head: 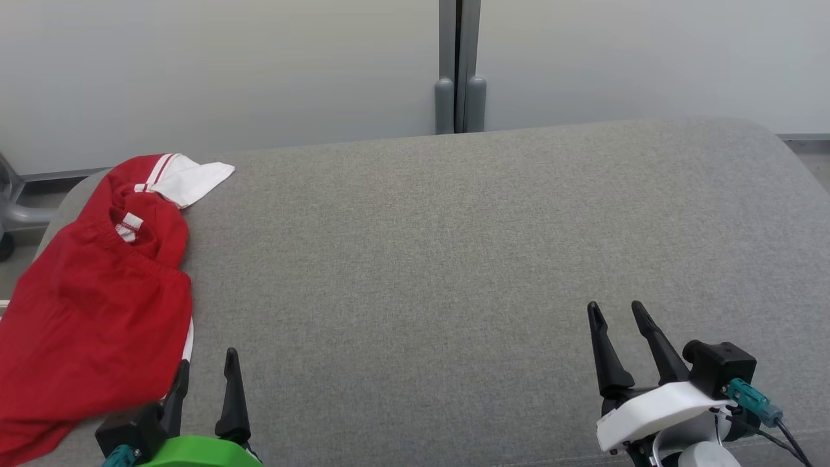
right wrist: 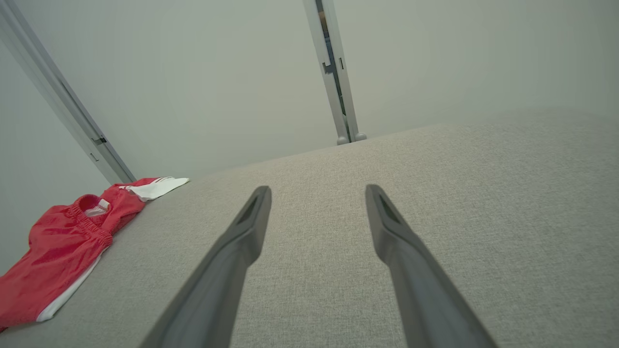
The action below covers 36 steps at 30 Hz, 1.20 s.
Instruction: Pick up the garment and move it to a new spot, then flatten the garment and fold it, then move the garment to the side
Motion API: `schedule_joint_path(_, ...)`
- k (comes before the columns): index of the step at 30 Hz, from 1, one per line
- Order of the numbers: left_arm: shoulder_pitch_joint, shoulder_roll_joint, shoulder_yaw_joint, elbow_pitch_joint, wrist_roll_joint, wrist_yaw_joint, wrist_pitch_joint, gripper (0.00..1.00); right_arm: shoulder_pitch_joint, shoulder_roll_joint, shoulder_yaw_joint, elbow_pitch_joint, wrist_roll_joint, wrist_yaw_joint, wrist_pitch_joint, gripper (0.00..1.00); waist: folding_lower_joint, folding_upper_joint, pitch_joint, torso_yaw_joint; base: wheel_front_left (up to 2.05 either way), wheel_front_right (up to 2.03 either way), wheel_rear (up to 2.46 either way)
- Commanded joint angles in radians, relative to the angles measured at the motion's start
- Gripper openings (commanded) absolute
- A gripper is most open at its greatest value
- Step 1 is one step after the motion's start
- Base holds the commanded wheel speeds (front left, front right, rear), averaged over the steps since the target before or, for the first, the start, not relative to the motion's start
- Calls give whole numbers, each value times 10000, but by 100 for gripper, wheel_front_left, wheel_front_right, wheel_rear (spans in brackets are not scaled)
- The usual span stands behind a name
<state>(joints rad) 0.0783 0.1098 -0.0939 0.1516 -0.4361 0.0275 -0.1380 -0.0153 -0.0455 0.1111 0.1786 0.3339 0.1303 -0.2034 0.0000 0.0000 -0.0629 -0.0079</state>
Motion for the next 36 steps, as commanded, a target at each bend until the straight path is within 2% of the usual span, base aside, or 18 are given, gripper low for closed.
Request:
schedule_joint_path(1,137,116,-15,-35,220,66,-77,100,-151,-53,13,28,-289,4,-76,100,0,0,-9,-2,0,0,0)
schedule_joint_path(36,676,295,-580,-145,2111,526,-653,100,-164,-66,173,903,-2649,4,-26,100,0,0,-479,-19,0,0,0)
